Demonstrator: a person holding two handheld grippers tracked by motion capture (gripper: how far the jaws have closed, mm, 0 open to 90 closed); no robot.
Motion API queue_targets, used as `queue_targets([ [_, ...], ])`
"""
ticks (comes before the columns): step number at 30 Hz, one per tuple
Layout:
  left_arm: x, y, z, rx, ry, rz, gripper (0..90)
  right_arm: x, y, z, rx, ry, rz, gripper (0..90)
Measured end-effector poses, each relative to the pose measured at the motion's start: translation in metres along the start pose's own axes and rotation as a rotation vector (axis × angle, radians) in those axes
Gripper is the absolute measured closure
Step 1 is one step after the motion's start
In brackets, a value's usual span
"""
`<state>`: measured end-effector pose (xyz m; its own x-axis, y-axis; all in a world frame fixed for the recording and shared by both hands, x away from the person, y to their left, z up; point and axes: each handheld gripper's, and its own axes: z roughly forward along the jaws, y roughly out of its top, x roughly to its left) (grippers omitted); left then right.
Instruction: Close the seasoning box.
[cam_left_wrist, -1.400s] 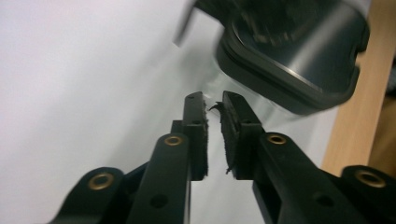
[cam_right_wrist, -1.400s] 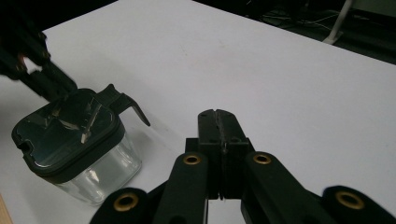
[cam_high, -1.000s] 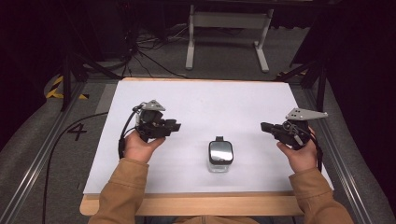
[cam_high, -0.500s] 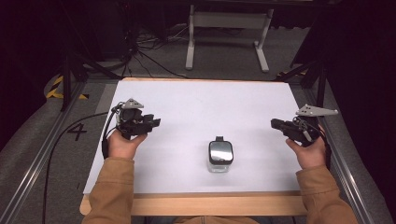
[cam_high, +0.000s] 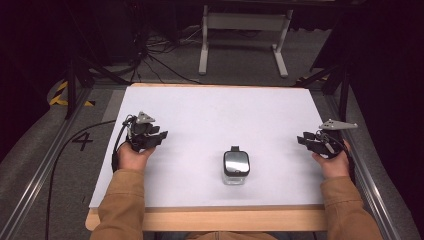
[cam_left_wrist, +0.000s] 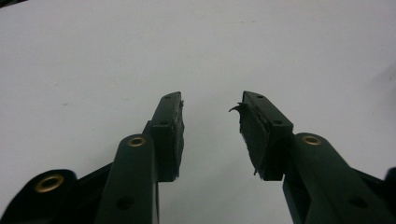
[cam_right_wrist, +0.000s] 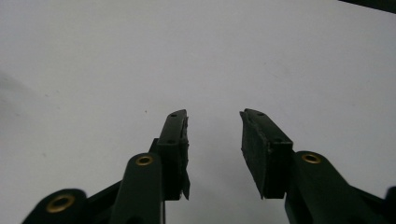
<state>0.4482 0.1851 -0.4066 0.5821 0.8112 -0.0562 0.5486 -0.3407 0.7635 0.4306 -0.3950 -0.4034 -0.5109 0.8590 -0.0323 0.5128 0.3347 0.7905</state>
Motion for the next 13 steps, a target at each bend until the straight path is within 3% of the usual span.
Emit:
queue_targets([
  [5,0.000,-0.003,0.010,0.028,-0.023,0.004,55.9,-0.005,-0.009,0.008,0.022,0.027,0.033,58.4],
  [8,-0.008,-0.001,0.012,0.022,0.008,0.065,51.9,0.000,-0.010,0.014,0.043,0.048,0.037,57.2],
  [9,-0.008,-0.001,0.012,0.022,0.008,0.065,51.0,0.000,-0.010,0.014,0.043,0.048,0.037,57.2],
  [13,-0.011,0.002,0.005,-0.047,-0.012,0.071,48.0,0.004,-0.005,0.013,0.007,0.054,0.031,51.1],
])
